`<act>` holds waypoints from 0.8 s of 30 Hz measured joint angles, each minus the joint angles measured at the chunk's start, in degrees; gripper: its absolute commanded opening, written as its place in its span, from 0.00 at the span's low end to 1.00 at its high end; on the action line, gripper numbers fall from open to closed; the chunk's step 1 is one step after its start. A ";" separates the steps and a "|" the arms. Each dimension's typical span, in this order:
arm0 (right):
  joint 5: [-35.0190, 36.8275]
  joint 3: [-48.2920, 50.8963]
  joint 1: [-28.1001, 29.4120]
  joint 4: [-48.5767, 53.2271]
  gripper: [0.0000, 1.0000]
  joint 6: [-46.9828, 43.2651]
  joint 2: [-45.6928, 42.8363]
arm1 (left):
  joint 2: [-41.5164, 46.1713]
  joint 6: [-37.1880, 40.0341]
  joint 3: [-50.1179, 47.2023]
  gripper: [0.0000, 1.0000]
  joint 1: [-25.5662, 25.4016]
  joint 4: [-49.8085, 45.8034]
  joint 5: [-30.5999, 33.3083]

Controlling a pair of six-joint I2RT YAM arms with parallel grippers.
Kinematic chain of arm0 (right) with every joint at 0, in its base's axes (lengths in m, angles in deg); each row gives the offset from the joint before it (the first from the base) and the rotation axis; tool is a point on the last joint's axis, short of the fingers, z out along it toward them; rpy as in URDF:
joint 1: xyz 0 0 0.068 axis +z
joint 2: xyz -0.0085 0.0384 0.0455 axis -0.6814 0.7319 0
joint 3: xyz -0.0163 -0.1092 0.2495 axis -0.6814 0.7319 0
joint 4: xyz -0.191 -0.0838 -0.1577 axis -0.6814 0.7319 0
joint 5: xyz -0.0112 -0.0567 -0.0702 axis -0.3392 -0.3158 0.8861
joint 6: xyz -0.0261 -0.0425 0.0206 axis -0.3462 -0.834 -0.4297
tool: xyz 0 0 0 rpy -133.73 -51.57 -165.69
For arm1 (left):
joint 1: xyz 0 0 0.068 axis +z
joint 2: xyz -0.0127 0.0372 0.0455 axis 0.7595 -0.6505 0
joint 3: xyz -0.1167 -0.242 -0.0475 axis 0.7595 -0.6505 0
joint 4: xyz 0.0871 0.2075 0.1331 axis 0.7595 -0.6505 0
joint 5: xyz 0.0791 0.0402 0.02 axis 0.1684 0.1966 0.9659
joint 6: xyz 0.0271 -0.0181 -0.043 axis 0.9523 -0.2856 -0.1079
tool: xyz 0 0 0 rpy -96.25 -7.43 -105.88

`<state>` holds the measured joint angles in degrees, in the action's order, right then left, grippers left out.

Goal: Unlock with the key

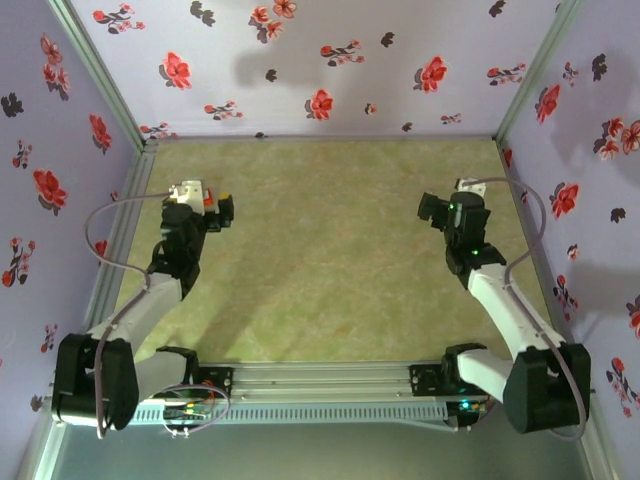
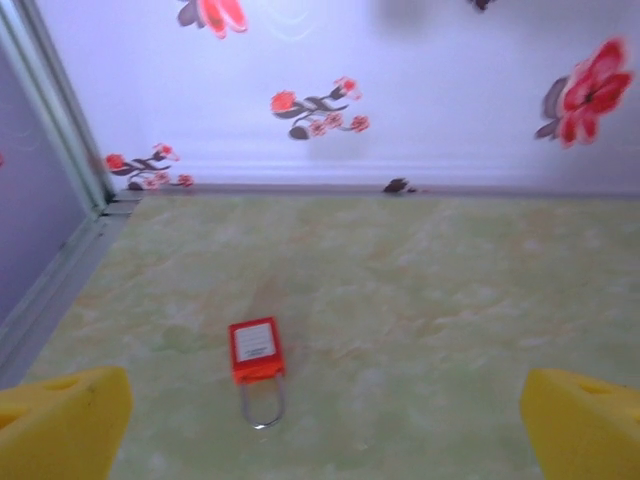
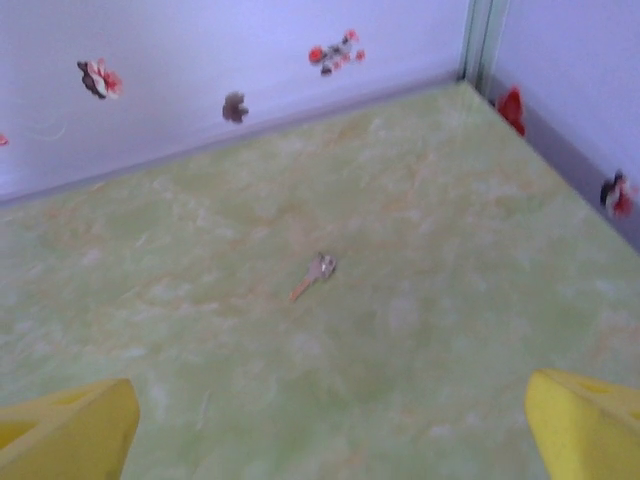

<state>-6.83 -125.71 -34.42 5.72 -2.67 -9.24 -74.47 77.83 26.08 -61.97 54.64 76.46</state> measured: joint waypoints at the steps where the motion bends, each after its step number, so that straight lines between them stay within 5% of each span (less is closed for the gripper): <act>1: -0.26 -1.46 0.02 4.09 0.99 1.70 -0.76 | 0.94 -1.53 1.22 1.00 -0.46 -2.38 -0.90; 13: 0.24 -13.11 -3.96 35.52 0.94 13.16 5.70 | 3.96 -11.13 9.38 1.00 -7.98 -21.20 -11.41; 24: 0.57 -11.96 -12.79 41.07 0.89 14.10 13.16 | 3.96 -15.15 10.27 1.00 -9.57 -24.72 -17.09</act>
<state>-6.27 -137.66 -47.21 46.79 11.42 3.91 -70.52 62.68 36.35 -71.55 29.92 59.37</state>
